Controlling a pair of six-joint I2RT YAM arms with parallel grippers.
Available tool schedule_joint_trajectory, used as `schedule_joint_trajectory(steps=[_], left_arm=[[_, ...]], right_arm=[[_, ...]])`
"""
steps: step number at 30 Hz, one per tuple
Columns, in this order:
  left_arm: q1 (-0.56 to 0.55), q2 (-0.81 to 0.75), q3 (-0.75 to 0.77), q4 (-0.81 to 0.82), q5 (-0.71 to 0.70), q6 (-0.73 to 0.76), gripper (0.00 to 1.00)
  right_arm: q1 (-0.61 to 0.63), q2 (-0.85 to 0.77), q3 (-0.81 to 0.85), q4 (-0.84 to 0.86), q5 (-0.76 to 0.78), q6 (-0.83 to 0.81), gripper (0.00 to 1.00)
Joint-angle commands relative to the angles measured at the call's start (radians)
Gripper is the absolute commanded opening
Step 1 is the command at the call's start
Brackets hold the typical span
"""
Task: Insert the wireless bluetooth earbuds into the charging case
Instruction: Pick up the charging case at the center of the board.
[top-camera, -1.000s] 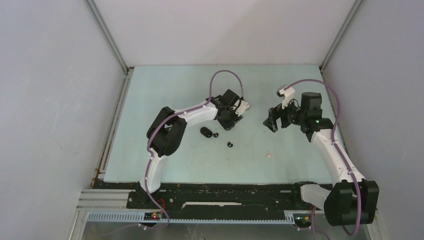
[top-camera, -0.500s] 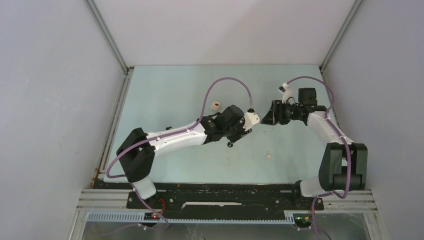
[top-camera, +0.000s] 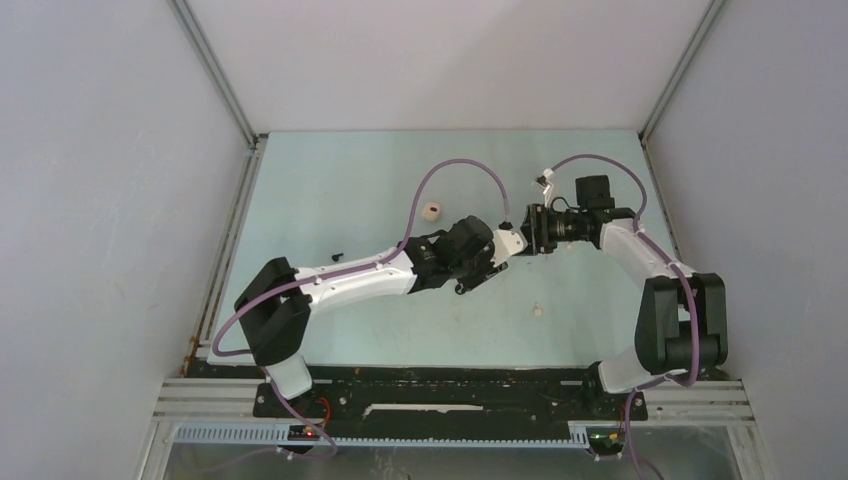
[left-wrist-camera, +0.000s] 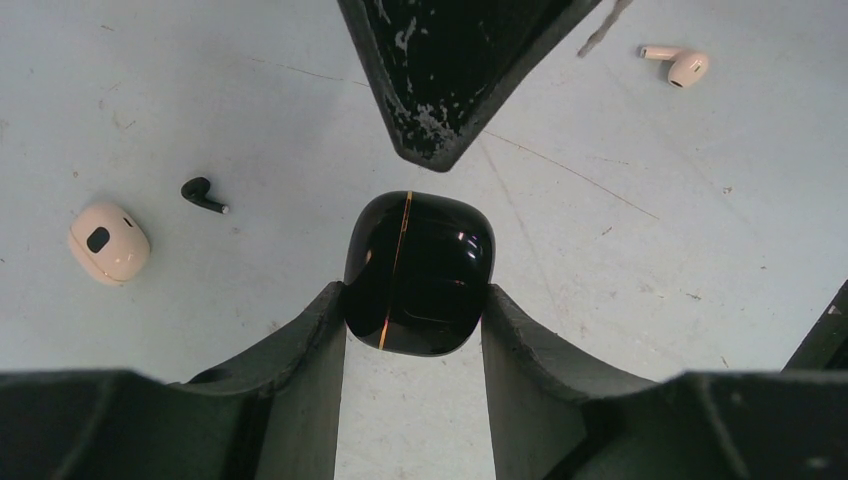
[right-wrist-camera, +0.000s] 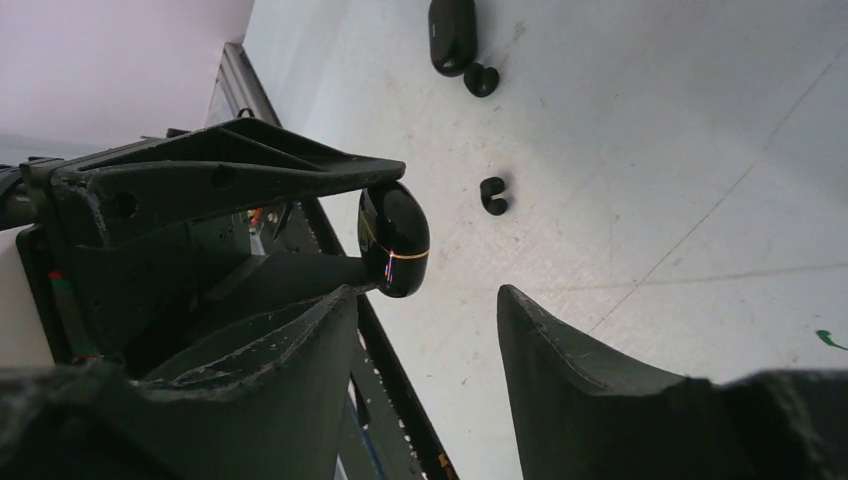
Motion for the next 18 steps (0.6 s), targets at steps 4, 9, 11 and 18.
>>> schedule_joint_trajectory(steps=[4,9,11,18], left_arm=[[-0.009,-0.018,0.043,0.048,0.007,-0.020,0.14],[-0.016,-0.009,0.070,0.051,0.013,-0.019,0.14],[-0.018,-0.002,0.077,0.051,0.012,-0.020,0.14],[-0.022,0.012,0.090,0.054,0.009,-0.021,0.15]], right_arm=[[0.019,0.069,0.054,-0.036,-0.126,-0.024,0.52],[0.040,0.090,0.066,-0.062,-0.118,-0.062,0.52],[0.042,0.093,0.066,-0.063,-0.117,-0.062,0.52],[0.051,0.107,0.065,-0.070,-0.137,-0.063,0.46]])
